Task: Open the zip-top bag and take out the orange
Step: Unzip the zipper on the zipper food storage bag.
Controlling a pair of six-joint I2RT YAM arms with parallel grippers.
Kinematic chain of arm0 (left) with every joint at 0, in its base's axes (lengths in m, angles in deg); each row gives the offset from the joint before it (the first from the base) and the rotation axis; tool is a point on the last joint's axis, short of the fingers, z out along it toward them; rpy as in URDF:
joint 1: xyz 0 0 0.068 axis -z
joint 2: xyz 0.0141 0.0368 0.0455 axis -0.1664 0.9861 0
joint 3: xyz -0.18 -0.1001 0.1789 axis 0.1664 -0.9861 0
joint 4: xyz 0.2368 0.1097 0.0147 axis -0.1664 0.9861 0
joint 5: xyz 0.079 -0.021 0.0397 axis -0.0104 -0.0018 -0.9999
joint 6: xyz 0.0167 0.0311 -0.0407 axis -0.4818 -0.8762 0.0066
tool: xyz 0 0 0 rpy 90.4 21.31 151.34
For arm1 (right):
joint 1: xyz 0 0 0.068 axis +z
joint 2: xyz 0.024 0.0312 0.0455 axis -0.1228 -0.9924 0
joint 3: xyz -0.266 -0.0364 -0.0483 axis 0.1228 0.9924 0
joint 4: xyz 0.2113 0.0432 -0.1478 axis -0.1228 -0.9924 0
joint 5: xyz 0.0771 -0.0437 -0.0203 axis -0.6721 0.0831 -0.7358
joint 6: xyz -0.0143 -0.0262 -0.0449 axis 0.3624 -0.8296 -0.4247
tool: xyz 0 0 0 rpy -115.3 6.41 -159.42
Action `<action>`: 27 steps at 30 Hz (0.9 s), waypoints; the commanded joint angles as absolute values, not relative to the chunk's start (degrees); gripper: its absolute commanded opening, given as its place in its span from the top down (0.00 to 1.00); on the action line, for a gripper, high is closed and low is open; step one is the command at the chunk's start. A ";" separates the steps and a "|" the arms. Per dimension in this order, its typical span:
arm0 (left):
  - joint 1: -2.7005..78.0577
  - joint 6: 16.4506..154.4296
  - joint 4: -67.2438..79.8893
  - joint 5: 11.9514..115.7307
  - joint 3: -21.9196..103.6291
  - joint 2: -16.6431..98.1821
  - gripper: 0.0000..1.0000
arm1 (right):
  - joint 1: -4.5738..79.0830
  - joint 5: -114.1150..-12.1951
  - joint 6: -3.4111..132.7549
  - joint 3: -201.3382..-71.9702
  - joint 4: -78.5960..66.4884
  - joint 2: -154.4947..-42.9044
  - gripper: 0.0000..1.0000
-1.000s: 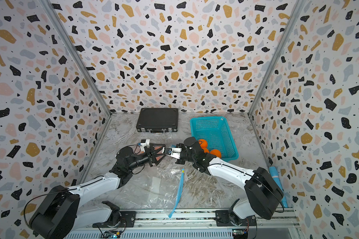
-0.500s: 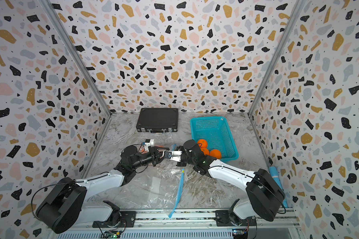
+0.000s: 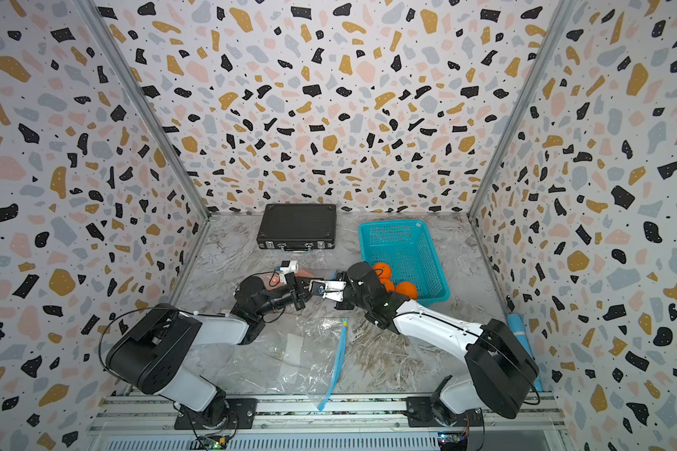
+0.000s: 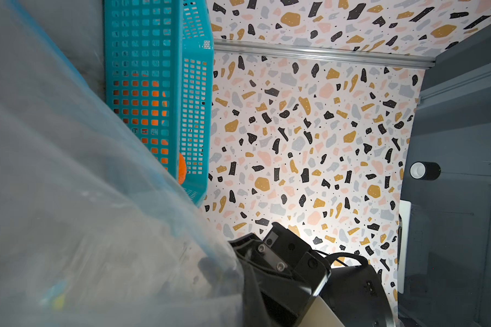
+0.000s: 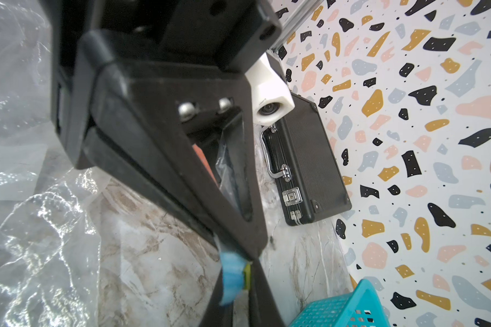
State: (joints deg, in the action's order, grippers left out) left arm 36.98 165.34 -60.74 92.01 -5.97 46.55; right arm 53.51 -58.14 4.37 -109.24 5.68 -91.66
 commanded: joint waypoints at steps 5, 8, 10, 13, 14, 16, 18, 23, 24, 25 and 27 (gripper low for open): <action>38.14 167.07 -71.10 98.57 -6.06 40.48 1.00 | 49.46 -69.07 6.26 -111.47 9.85 -93.79 0.98; 38.14 167.33 -71.18 99.07 -5.94 39.72 1.00 | 48.98 -71.19 6.59 -112.49 8.96 -93.59 0.93; 38.14 167.40 -71.06 99.25 -5.97 38.10 1.00 | 48.64 -71.67 6.52 -112.90 8.87 -93.93 0.94; 37.90 167.52 -70.00 99.33 -6.50 34.42 1.00 | 47.35 -73.20 6.57 -112.99 9.57 -94.76 0.97; 37.75 167.01 -68.64 99.42 -6.65 33.34 1.00 | 46.99 -73.51 6.91 -112.90 9.92 -95.13 0.97; 37.62 165.19 -65.40 99.16 -6.68 31.86 1.00 | 46.61 -74.24 7.25 -112.73 10.62 -95.58 0.97; 37.62 165.25 -65.66 98.90 -7.35 31.84 1.00 | 46.52 -74.36 7.69 -112.24 11.55 -95.62 0.97; 36.92 167.98 -71.21 99.20 -7.56 34.93 1.00 | 46.10 -74.12 8.25 -109.28 15.71 -93.80 1.00; 36.91 168.01 -71.15 99.65 -7.33 35.33 1.00 | 45.85 -74.38 8.41 -108.89 16.36 -93.60 1.00; 36.91 167.80 -71.22 99.69 -7.36 35.07 1.00 | 45.53 -74.50 8.48 -108.69 16.91 -93.59 1.00; 36.80 167.89 -71.17 99.14 -7.62 34.20 1.00 | 45.01 -74.53 8.71 -108.60 17.36 -93.98 1.00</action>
